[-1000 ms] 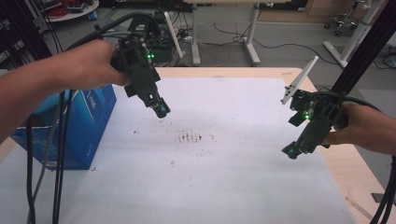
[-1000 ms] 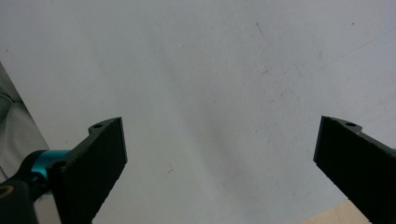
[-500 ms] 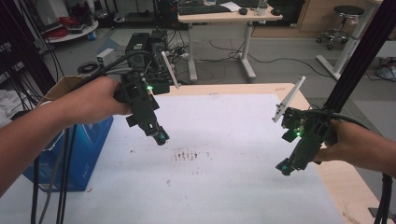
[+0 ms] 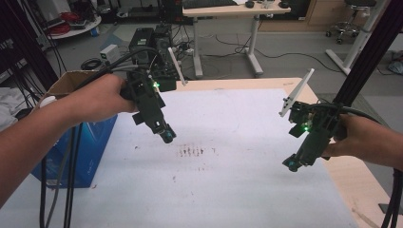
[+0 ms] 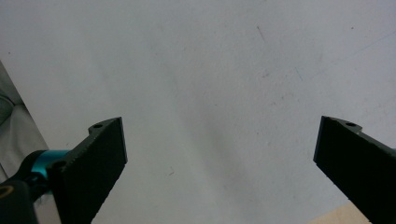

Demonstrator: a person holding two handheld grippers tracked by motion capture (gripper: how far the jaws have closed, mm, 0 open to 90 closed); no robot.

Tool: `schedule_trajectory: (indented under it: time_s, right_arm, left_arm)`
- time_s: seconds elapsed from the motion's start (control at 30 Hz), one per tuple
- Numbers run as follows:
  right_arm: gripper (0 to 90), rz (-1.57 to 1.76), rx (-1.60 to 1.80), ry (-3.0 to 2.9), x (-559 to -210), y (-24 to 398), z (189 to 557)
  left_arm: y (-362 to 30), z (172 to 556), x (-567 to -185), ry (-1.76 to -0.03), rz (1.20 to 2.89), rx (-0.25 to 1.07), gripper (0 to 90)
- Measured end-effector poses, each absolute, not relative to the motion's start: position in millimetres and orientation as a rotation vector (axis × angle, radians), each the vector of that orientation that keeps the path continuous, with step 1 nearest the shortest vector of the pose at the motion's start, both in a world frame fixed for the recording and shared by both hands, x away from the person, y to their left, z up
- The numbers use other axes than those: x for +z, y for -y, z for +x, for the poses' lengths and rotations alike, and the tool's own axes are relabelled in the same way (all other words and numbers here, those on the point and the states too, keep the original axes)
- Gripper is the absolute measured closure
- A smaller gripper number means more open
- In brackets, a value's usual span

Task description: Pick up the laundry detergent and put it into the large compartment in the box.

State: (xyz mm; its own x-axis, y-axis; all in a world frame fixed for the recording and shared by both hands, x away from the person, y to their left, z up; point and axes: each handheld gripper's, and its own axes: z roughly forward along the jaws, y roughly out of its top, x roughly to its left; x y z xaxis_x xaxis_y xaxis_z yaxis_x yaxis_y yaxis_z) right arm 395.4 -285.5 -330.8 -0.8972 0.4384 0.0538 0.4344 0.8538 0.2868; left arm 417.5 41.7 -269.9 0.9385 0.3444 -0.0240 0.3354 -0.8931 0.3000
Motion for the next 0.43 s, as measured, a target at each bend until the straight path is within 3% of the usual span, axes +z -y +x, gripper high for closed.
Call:
schedule_trajectory:
  time_s: [0.43]
  right_arm:
    - [1.7, 0.719, 0.474, -3.007, -332.6, 286.7, 392.6]
  left_arm:
    - [-43.8, 418.0, -273.1, -0.509, 2.791, 0.024, 1.8]
